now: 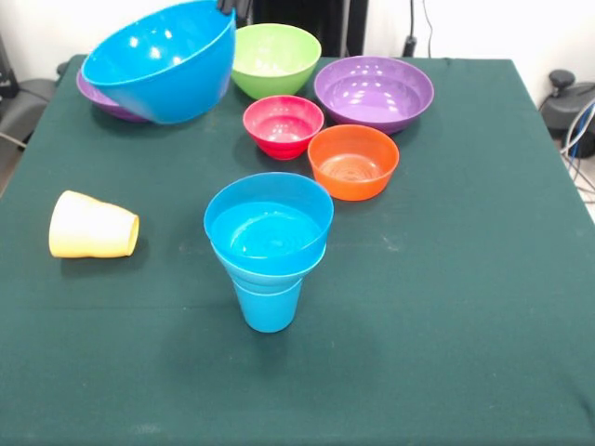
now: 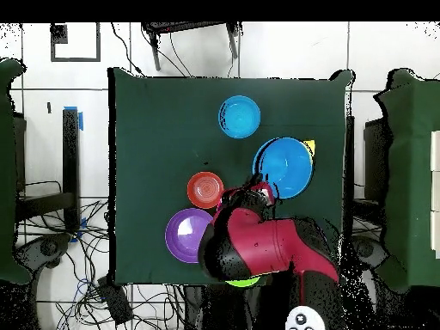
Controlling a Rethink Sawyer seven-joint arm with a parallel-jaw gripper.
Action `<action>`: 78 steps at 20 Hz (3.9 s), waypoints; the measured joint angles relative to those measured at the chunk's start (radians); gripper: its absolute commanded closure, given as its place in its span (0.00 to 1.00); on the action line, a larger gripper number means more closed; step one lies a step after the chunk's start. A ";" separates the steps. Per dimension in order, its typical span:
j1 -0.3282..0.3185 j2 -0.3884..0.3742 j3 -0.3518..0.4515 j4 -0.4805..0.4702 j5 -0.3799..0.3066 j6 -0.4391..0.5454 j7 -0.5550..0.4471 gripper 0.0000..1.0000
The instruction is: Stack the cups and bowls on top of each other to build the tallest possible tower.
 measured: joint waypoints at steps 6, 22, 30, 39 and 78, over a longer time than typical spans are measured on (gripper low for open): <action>0.067 -0.004 -0.054 -0.032 0.004 0.049 0.000 1.00; 0.314 0.042 -0.253 -0.191 0.004 0.084 0.062 1.00; 0.462 0.061 -0.340 -0.246 0.037 0.113 0.139 1.00; 0.450 0.096 -0.350 -0.332 0.092 0.182 0.144 1.00; 0.432 0.420 -0.469 -0.533 0.240 0.181 0.144 1.00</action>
